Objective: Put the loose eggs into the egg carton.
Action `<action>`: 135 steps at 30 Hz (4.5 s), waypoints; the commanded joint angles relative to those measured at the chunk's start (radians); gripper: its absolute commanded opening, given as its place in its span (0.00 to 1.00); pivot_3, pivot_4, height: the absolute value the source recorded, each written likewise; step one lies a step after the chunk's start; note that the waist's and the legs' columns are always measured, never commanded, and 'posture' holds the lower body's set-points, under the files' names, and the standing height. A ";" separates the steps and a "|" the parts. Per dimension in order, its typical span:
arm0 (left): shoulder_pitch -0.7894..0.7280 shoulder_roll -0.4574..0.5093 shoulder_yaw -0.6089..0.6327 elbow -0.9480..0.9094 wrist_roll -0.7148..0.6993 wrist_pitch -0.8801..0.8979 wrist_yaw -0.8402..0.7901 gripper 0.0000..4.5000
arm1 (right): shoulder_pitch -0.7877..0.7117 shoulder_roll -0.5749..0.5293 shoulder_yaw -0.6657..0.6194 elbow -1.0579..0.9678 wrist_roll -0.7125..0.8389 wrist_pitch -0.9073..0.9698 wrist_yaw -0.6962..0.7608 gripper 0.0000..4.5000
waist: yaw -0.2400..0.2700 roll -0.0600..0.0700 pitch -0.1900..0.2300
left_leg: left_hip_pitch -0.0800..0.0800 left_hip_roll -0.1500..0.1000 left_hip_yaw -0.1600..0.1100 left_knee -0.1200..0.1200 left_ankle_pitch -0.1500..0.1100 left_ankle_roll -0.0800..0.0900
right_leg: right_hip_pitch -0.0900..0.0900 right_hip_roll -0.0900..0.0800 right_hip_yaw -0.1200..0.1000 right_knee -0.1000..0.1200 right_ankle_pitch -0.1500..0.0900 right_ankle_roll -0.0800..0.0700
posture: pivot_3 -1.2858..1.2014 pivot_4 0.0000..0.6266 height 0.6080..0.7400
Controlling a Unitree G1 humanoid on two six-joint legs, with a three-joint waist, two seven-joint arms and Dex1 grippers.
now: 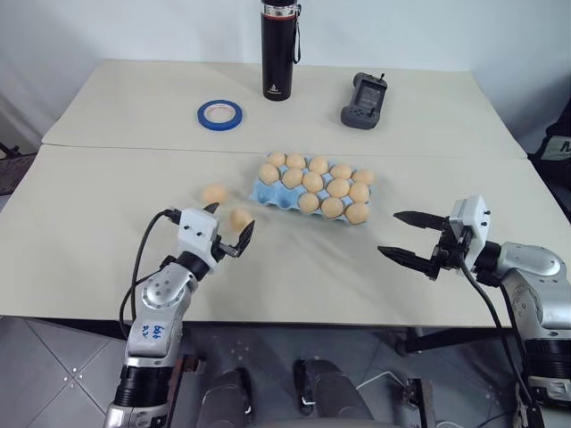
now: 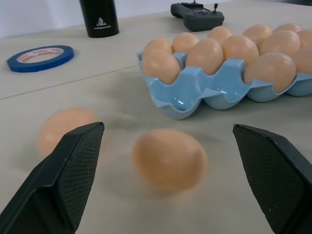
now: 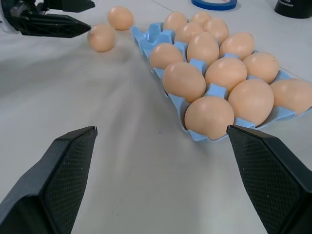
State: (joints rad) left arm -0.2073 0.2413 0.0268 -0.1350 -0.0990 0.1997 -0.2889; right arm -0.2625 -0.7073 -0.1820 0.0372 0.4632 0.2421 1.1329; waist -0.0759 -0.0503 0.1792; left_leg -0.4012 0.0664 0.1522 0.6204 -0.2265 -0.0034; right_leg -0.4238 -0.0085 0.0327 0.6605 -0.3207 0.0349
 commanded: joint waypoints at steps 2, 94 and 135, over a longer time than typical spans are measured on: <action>-0.040 -0.008 -0.017 0.047 0.025 -0.023 0.016 1.00 | 0.004 -0.018 -0.032 -0.049 0.020 0.001 -0.013 0.99 | 0.000 0.000 0.000 | 0.000 0.000 0.000 0.000 0.000 0.000 | 0.000 0.000 0.000 0.000 0.000 0.000 | 0.52 0.24 1.00; -0.208 -0.107 -0.103 -0.118 -0.026 0.240 0.022 0.38 | 0.054 -0.020 -0.033 -0.056 -0.030 -0.022 -0.090 1.00 | 0.026 0.003 0.000 | 0.000 -0.001 -0.003 0.002 -0.002 -0.001 | 0.004 -0.001 -0.001 -0.003 0.001 0.002 | 0.52 0.24 1.00; -0.240 -0.105 -0.086 0.130 -0.089 -0.066 -0.201 0.99 | 0.097 0.005 -0.059 -0.105 0.021 -0.048 -0.106 1.00 | 0.043 0.008 0.000 | -0.002 0.001 -0.001 0.006 -0.011 0.008 | 0.009 -0.001 -0.001 -0.015 0.004 0.008 | 0.52 0.24 1.00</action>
State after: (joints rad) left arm -0.4845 0.1106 -0.0761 0.0933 -0.1443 0.1123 -0.4490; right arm -0.1703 -0.6983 -0.2045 -0.0380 0.4555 0.2153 1.0161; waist -0.0327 -0.0419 0.1796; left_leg -0.4025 0.0671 0.1513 0.6266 -0.2369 0.0047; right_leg -0.4151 -0.0089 0.0315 0.6463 -0.3166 0.0426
